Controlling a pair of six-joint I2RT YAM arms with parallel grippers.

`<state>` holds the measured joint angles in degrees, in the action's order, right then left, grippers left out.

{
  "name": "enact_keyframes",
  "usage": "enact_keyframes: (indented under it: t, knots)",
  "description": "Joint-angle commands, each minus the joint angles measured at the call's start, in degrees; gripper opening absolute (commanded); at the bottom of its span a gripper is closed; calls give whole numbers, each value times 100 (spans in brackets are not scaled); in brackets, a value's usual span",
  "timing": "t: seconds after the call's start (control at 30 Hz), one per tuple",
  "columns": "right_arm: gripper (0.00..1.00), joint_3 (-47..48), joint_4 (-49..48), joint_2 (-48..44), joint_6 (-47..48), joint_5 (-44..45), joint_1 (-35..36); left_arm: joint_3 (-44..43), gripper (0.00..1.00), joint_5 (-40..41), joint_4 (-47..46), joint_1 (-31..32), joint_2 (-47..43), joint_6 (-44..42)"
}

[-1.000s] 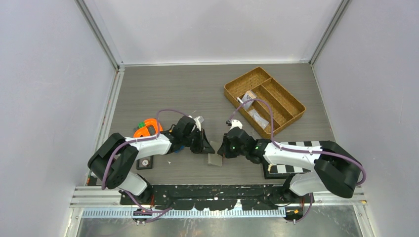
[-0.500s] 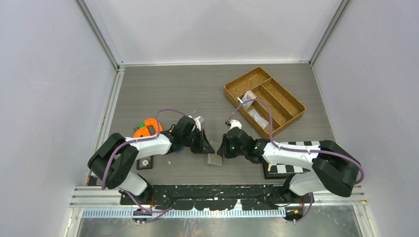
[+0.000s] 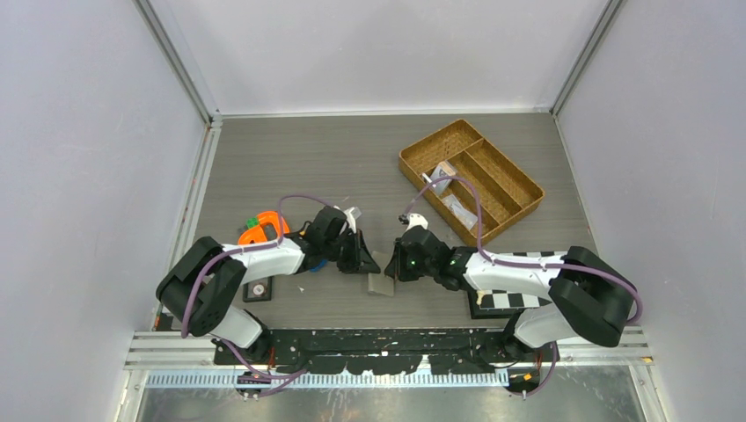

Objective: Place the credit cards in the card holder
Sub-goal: Close the card holder at the center of the board.

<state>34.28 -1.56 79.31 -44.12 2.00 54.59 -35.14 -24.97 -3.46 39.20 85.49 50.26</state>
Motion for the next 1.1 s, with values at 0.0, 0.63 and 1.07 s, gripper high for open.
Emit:
enact_keyframes:
  t: [0.0, 0.63, 1.07]
  knots:
    - [0, 189, -134, 331, -112, -121, 43, -28, 0, 276, 144, 0, 20, -234]
    - [1, 509, 115, 1018, -154, -475, 48, 13, 0, 272, 75, 0, 54, -209]
    - [0, -219, 46, 537, -865, 380, 319, 168, 0, 575, -46, 2, -180, -12]
